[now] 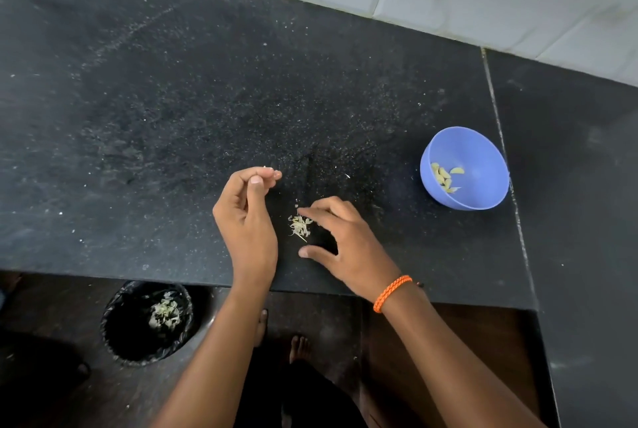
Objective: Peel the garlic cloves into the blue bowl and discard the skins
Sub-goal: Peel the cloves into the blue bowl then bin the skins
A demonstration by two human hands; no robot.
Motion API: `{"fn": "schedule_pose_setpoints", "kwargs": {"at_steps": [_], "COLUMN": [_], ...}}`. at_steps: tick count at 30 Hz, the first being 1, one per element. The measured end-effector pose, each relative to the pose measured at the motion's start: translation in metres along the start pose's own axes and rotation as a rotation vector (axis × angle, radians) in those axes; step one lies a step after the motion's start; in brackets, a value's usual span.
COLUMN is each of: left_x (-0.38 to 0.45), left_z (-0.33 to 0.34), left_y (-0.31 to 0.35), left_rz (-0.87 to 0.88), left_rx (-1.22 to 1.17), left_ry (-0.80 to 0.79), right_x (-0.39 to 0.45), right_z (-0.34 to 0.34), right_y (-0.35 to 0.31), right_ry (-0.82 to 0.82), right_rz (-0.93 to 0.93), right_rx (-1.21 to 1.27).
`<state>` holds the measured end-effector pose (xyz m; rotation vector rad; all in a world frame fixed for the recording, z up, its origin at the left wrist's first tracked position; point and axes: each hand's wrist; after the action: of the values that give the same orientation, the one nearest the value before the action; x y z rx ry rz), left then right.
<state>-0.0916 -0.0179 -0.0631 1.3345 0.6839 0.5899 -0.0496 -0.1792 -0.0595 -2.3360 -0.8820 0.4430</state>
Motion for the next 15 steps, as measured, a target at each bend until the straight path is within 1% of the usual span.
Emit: {"fn": "schedule_pose_setpoints", "kwargs": {"at_steps": [3, 6, 11, 15], "left_x": [-0.003, -0.004, -0.005, -0.007], "left_z": [0.000, -0.001, -0.003, -0.004], "left_y": [-0.002, -0.004, -0.006, -0.004], "left_rz": [-0.011, -0.015, -0.038, -0.044], "left_rx": [0.006, 0.017, -0.002, -0.012], "left_ry": [0.016, 0.033, 0.066, 0.070], "right_x": [0.007, 0.016, 0.019, 0.020], "right_z": [0.013, 0.019, 0.020, 0.021], "right_y": [-0.011, -0.017, -0.017, -0.021], "right_ry": [0.077, 0.126, 0.146, 0.114], "right_rz": [-0.065, -0.081, -0.107, -0.145], "right_rx": [-0.080, -0.102, -0.153, -0.263]}}
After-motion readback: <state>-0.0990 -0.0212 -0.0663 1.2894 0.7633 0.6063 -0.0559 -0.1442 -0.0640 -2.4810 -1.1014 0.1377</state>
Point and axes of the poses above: each hand's wrist, its own x-axis towards the middle knuckle, its own z-axis out of the palm, y = z × x, and after that the axes turned 2 degrees about -z, right-handed
